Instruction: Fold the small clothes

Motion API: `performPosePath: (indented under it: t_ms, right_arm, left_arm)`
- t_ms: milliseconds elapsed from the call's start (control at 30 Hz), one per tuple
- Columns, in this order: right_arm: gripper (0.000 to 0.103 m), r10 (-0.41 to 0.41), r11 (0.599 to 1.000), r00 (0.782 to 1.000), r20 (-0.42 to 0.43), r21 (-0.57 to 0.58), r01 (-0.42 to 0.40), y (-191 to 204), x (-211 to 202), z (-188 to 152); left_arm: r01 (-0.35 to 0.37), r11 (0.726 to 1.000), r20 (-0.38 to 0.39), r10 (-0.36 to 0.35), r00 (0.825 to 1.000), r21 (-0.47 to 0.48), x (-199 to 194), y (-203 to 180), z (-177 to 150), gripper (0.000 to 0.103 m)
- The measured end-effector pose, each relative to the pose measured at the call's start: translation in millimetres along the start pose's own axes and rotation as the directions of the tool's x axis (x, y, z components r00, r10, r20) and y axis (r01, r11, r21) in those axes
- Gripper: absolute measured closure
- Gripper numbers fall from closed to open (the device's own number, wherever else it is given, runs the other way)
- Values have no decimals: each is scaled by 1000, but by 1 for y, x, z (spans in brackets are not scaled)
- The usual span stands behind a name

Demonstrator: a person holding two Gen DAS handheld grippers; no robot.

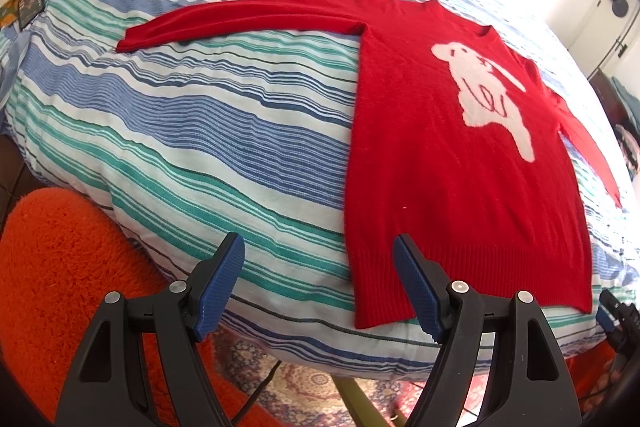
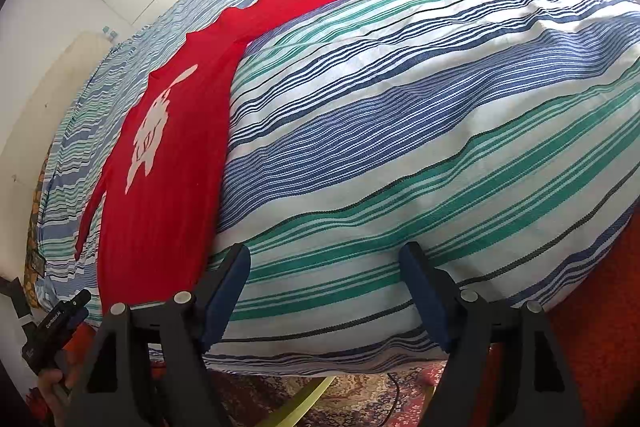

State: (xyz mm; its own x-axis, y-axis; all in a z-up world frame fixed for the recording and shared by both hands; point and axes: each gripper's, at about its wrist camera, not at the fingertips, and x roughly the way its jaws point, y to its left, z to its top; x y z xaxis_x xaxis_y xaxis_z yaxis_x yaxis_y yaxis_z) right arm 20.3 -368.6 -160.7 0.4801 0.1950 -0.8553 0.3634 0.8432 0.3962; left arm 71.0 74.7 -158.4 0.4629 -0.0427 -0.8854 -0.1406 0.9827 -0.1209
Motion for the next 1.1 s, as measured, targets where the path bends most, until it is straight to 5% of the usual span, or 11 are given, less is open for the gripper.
performPosePath:
  t_ms: [1100]
  right_arm:
    - [23,20,1000,1000,-3,15,-20,-4,0,0]
  left_arm:
    - [-4,999,-1,4,1000,-39,2,4,2,21]
